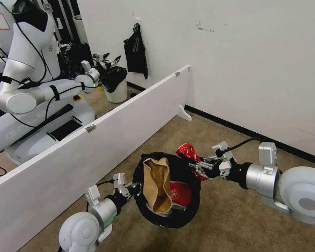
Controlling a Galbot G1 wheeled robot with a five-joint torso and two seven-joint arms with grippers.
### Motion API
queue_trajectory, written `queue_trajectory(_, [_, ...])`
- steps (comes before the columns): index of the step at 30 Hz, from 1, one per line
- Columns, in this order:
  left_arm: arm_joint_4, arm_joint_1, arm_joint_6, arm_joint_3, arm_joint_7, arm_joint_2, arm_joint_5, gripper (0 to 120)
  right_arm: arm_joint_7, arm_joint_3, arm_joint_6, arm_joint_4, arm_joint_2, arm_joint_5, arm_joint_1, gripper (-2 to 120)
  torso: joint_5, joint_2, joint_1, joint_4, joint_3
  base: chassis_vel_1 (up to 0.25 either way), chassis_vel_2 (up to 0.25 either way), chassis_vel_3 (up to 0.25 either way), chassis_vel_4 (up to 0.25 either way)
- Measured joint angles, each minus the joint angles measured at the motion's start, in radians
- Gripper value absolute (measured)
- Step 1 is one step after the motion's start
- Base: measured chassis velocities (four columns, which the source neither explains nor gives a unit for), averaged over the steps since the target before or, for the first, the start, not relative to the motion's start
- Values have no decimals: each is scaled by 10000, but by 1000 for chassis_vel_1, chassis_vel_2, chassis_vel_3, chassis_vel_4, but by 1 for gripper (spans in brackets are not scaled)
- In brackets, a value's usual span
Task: Pick up the trash bin, then pick up the garbage from the floor and place it into the trash bin.
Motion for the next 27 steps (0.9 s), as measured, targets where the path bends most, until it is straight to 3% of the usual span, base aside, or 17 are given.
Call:
queue_trajectory(17, [-14, -31, 10, -93, 29, 145, 106, 0, -666, 40, -177, -1320, -256, -1136, -47, 26, 1, 0, 0, -1, 0, 0, 0, 0, 0])
queue_trajectory(27, [204, -99, -12, -41, 30, 70, 470, 0, -466, 50, -381, -1198, -478, -530, 434, 26, 0, 0, 0, 0, 0, 0, 0, 0, 0])
